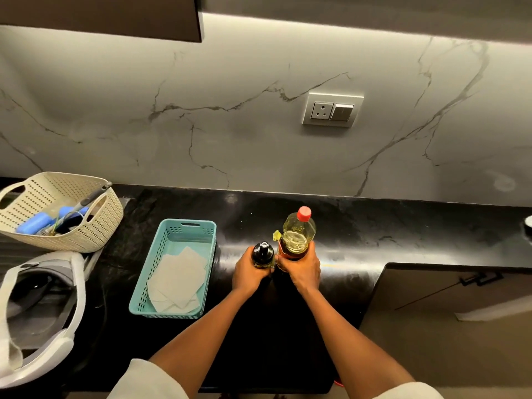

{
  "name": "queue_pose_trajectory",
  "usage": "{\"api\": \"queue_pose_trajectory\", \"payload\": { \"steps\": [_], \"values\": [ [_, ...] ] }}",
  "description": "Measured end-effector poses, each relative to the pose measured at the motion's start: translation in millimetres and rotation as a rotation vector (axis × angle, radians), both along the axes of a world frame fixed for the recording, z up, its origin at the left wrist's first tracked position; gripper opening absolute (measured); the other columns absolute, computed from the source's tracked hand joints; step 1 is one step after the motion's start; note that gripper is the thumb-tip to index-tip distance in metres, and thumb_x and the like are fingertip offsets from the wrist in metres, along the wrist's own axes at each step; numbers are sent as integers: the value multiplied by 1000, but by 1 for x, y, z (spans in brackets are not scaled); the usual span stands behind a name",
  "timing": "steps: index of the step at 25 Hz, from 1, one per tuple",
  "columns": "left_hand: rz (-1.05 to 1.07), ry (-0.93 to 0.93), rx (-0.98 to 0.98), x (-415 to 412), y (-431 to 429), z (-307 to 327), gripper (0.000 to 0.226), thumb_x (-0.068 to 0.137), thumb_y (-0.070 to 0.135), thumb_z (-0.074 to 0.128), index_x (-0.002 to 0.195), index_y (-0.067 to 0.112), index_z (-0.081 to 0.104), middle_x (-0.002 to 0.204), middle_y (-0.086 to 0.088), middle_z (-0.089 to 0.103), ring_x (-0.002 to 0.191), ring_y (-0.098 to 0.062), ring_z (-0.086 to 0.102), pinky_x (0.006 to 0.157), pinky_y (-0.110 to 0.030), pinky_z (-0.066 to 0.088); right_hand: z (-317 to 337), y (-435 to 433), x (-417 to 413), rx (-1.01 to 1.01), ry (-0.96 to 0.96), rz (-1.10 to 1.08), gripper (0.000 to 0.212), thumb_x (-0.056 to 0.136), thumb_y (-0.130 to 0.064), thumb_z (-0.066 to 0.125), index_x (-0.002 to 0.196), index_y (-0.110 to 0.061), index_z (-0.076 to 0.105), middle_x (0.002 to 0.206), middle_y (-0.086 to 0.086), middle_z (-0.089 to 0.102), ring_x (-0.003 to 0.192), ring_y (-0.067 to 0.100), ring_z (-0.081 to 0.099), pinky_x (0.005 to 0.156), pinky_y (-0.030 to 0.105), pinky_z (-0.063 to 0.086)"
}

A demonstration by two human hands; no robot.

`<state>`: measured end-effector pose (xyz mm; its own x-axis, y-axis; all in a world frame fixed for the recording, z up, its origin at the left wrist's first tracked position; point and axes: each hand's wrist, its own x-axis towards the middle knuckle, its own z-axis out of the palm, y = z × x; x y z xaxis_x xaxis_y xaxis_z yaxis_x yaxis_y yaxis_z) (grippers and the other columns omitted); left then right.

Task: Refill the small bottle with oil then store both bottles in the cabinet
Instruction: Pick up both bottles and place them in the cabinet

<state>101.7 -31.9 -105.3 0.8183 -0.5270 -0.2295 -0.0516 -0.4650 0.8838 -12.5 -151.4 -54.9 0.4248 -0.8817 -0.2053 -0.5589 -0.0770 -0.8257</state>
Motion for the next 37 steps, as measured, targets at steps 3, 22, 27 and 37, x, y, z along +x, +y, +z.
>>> {"api": "queue_pose_trajectory", "payload": {
  "steps": [3,22,27,37],
  "values": [
    [-24,42,-37,2,-3,-5,66,66,17,97,124,30,69,113,10,78,112,-15,73,99,-37,59,0,-1,0,10,-5,-8,72,62,-63,90,118,-45,48,109,-9,73,103,25,71,86,41,57],
    [-82,297,-257,3,1,-10,81,58,2,90,132,21,65,122,-4,79,111,-20,74,89,-28,59,14,-28,9,-123,127,284,36,69,-47,87,88,-30,62,90,-13,70,84,10,67,71,36,56],
    [-112,341,-236,16,7,0,78,71,-11,89,138,19,62,128,-4,77,118,-20,74,94,-31,62,4,-53,14,4,113,348,40,63,-35,91,95,-31,67,95,-9,76,88,14,74,83,48,64],
    [-172,507,-144,70,-9,25,61,75,-13,82,125,14,61,102,-10,77,89,-19,76,75,-33,63,12,-92,96,222,352,485,86,60,-75,89,117,-16,64,113,2,74,97,18,73,72,32,58]
  ]
}}
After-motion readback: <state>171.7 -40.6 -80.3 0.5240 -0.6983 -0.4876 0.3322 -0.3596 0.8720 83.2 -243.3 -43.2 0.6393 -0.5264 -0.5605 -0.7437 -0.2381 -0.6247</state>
